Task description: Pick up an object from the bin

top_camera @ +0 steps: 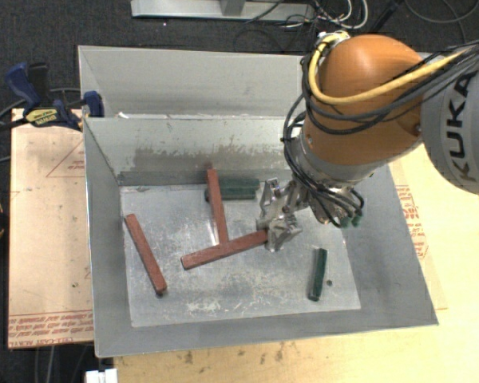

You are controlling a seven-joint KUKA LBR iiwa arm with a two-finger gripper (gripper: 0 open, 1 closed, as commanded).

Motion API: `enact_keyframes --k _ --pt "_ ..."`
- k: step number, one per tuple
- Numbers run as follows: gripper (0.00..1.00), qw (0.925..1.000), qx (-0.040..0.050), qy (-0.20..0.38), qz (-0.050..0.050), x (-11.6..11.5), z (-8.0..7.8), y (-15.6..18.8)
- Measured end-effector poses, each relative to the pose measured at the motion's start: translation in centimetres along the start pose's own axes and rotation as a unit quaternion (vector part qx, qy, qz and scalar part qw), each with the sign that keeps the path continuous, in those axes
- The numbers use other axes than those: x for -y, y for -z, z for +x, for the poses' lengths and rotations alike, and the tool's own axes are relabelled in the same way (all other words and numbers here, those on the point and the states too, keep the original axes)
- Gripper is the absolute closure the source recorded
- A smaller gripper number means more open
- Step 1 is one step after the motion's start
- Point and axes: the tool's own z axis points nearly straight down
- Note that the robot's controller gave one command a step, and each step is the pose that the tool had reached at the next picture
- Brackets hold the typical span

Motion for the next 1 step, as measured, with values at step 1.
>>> enact_keyframes --k 1 --pt "1.00 1.0000 0.0000 0.000 0.000 0.00 0.00 0.00"
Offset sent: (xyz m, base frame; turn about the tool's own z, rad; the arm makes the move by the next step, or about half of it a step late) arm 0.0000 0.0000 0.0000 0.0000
